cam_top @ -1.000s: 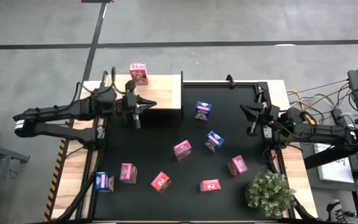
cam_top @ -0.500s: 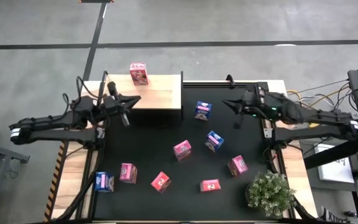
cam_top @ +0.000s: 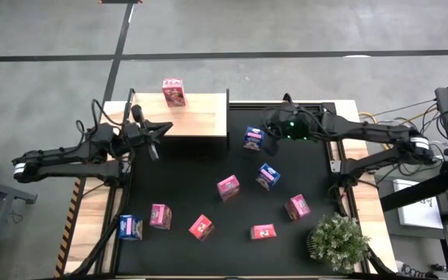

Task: Stack cereal on shelf
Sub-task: Put the top blue cereal box on the shelf

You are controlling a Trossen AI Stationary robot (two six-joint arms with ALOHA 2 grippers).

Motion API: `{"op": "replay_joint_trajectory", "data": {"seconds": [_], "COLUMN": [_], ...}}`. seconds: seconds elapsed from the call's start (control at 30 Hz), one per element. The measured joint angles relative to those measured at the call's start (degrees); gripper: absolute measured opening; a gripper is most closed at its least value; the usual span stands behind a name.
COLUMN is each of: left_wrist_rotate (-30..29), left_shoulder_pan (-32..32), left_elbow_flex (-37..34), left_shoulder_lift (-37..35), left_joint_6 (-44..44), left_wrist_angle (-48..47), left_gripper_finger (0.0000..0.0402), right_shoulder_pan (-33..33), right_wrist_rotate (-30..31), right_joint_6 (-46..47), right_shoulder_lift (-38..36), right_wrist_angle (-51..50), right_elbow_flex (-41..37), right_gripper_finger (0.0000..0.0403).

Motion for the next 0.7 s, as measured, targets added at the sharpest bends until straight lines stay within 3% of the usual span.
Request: {"op": "replay_joint_trajectory", "data": {"seconds": [0.13, 0.43, 0.7], "left_wrist_rotate": [0.04, 0.11, 0.13], "left_shoulder_pan": [0.0, -0.04, -0.04], "left_elbow_flex": [-0.01, -0.45, -0.73], "left_shoulder_lift": [0.22, 0.22, 0.22], "left_joint_6": [0.0, 0.0, 0.04], "left_wrist_angle": [-0.18, -1.73, -2.1], "left_gripper_finger": [0.0, 0.0, 0.0], "right_shoulder_pan": [-1.89, -4.14, -4.92], "right_wrist_rotate": [-5.25, -6.53, -6.51], "right_joint_6": [0.59, -3.71, -6.06], "right_shoulder_lift": [4.87, 12.74, 15.72], "right_wrist_angle": [-5.3, -10.53, -10.65], "right_elbow_flex": [4.04, 8.18, 8.01], "right_gripper_finger": [0.008, 0.0216, 0.0275]}}
